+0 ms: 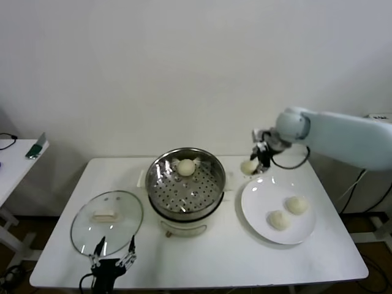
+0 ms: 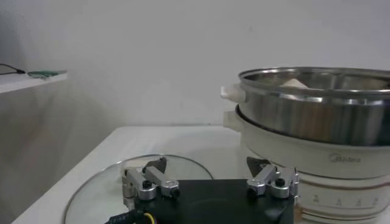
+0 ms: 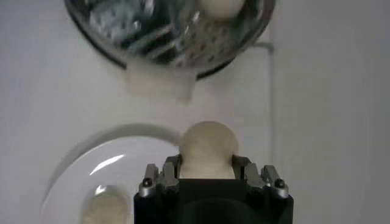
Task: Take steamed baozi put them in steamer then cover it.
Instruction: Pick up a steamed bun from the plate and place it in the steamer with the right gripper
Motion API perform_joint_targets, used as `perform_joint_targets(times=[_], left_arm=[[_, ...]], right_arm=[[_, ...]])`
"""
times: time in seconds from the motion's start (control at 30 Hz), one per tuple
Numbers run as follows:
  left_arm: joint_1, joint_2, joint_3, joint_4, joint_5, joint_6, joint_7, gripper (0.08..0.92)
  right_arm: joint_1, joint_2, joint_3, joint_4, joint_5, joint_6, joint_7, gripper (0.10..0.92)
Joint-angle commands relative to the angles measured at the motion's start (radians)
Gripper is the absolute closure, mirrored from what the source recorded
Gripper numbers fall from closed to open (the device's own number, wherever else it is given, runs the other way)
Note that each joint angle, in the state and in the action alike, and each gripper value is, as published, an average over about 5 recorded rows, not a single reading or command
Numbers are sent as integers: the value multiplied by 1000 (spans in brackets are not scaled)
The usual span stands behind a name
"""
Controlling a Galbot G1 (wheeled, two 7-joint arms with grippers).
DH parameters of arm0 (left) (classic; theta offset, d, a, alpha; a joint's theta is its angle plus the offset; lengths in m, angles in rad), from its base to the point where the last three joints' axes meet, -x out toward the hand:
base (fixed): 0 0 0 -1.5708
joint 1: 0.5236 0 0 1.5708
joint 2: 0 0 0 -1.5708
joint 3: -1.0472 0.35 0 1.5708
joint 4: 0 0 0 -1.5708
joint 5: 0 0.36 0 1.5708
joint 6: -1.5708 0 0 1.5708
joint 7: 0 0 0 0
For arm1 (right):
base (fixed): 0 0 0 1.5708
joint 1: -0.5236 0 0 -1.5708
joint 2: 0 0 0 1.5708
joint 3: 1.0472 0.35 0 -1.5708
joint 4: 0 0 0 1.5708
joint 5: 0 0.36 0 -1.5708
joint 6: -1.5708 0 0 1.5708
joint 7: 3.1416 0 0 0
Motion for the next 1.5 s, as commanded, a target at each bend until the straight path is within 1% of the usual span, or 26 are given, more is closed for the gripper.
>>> perform_joint_targets(times=[0.03, 0.1, 0.2, 0.3, 0.43, 0.63, 0.8, 1.1, 1.3, 1.4, 1.5], left_arm=[[2, 2, 2, -6, 3, 1, 1, 177], [5, 2, 2, -11, 4, 2, 1, 177], [9, 3, -2, -17, 3, 3, 1, 177], [11, 3, -9, -21, 1, 4, 1, 177], [14, 3, -16, -22, -3, 5, 1, 177], [11, 2, -18, -17, -4, 6, 1, 177], [6, 1, -18, -12, -4, 9, 1, 177], [1, 2, -16, -6, -4, 10, 2, 177], [2, 3, -15, -7, -4, 10, 2, 177], [4, 3, -15, -10, -4, 10, 2, 177], [7, 3, -15, -14, -3, 9, 2, 177]], right_arm=[[263, 153, 7, 142, 263, -102, 75, 448], [220, 206, 41, 166, 289, -136, 122, 448], [138, 291, 61, 171, 287, -164, 175, 448], [42, 361, 69, 144, 253, -185, 210, 448], [-71, 415, 70, 95, 184, -210, 253, 448], [-218, 441, 67, 27, 108, -241, 326, 448], [-292, 452, 79, -45, 70, -247, 356, 448], [-347, 481, 94, -110, 58, -254, 365, 448], [-357, 486, 97, -118, 72, -262, 372, 442], [-359, 482, 101, -117, 79, -267, 376, 400], [-351, 464, 125, -102, 104, -267, 376, 320]])
